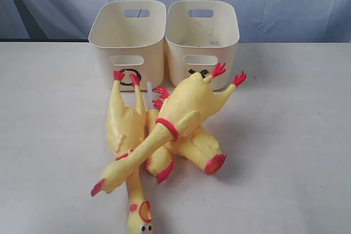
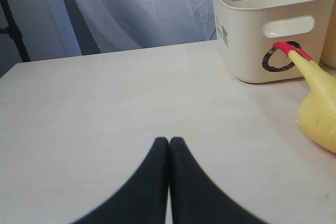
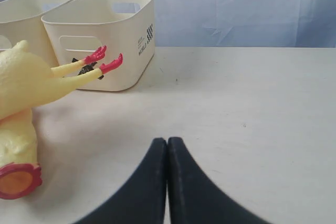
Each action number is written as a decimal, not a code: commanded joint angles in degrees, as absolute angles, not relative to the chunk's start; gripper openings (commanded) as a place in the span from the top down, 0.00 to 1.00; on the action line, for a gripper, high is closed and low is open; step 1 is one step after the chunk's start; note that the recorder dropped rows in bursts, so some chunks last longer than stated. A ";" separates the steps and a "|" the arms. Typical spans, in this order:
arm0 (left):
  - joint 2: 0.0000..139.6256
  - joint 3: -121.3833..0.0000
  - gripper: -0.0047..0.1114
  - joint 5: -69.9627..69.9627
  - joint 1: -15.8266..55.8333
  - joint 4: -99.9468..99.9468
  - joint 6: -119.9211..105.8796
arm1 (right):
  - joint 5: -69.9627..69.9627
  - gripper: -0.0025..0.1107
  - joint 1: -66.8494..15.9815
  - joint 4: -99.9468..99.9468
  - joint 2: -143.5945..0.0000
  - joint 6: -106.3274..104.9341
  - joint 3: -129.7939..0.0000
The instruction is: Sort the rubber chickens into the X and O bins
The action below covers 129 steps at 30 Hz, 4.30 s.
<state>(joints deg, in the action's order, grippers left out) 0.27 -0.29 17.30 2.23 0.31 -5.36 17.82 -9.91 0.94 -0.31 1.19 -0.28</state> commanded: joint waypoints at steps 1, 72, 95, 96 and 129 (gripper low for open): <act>0.00 0.00 0.96 16.70 2.24 0.31 -5.16 | 17.41 0.98 -9.78 0.73 0.00 1.14 0.00; 0.00 0.00 0.96 -0.83 2.24 1.67 -4.84 | 17.41 0.98 -9.78 0.84 0.00 1.14 0.00; 0.00 0.00 0.96 -2.09 2.24 -25.39 2.73 | 17.41 0.98 -9.78 0.84 0.00 1.14 0.00; 0.00 0.00 0.96 -1.98 2.24 -25.66 2.73 | 17.41 0.98 -9.78 0.84 0.00 1.14 0.00; 45.64 -34.31 0.96 40.57 2.45 -58.33 -50.73 | 17.41 0.98 -9.78 0.84 0.00 1.14 0.00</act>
<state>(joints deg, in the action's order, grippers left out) 41.38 -33.01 38.67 2.23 -57.09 -48.67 17.82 -9.91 0.94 -0.31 1.19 -0.28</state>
